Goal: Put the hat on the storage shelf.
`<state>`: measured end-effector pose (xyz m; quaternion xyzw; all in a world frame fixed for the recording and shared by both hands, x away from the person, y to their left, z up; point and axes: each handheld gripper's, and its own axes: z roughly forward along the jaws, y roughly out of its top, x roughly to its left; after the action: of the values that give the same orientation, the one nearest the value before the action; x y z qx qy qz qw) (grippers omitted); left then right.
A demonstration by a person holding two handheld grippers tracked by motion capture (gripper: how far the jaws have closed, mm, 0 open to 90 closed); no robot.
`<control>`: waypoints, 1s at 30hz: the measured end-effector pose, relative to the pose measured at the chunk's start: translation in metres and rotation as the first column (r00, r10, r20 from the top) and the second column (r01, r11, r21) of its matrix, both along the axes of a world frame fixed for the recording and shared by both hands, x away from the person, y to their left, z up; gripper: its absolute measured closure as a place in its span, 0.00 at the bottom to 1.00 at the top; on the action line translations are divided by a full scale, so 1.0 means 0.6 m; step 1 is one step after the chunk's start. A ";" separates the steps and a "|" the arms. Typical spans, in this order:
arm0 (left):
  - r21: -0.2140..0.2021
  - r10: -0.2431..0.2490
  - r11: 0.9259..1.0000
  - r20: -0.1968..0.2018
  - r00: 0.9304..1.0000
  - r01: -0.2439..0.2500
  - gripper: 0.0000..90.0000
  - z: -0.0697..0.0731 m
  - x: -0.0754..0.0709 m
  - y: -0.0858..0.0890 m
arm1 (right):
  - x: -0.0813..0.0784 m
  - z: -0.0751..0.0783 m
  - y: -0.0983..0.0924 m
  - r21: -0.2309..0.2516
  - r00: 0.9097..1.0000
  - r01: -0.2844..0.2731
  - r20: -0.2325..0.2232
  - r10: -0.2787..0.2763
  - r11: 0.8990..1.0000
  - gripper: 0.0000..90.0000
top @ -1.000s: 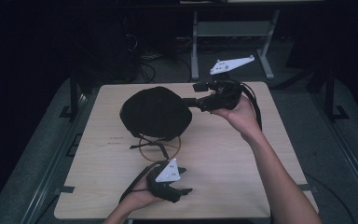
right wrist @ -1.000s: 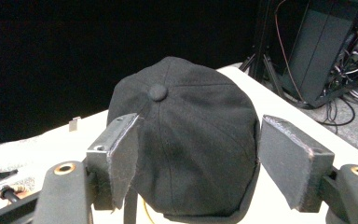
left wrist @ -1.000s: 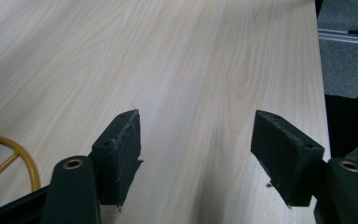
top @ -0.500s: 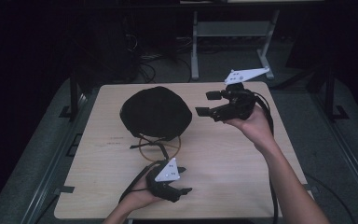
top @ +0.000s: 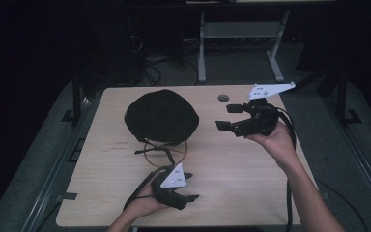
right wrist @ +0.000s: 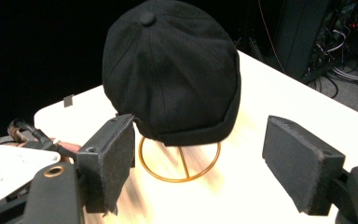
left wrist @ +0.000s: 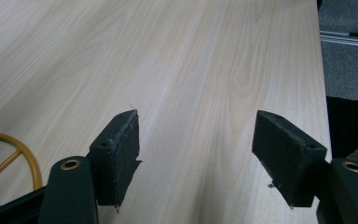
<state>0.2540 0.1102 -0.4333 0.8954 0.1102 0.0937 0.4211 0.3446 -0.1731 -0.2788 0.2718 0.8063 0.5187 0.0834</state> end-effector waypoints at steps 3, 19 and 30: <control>0.002 -0.001 1.000 -0.004 1.000 0.001 0.35 -0.001 0.000 0.000 | -0.006 -0.008 -0.011 0.001 1.000 0.007 -0.004 -0.007 1.000 0.27; 0.002 0.005 1.000 -0.004 1.000 -0.005 0.35 -0.002 0.000 0.000 | -0.038 -0.058 -0.070 0.008 0.997 0.070 -0.034 -0.070 0.998 0.26; 0.002 0.005 1.000 -0.006 1.000 -0.005 0.35 -0.002 0.002 0.001 | -0.058 -0.090 -0.106 0.013 0.993 0.113 -0.046 -0.112 0.993 0.26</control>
<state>0.2549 0.1109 -0.4345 0.8958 0.1137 0.0923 0.4195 0.3097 -0.2366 -0.3330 0.3291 0.7874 0.5130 0.0924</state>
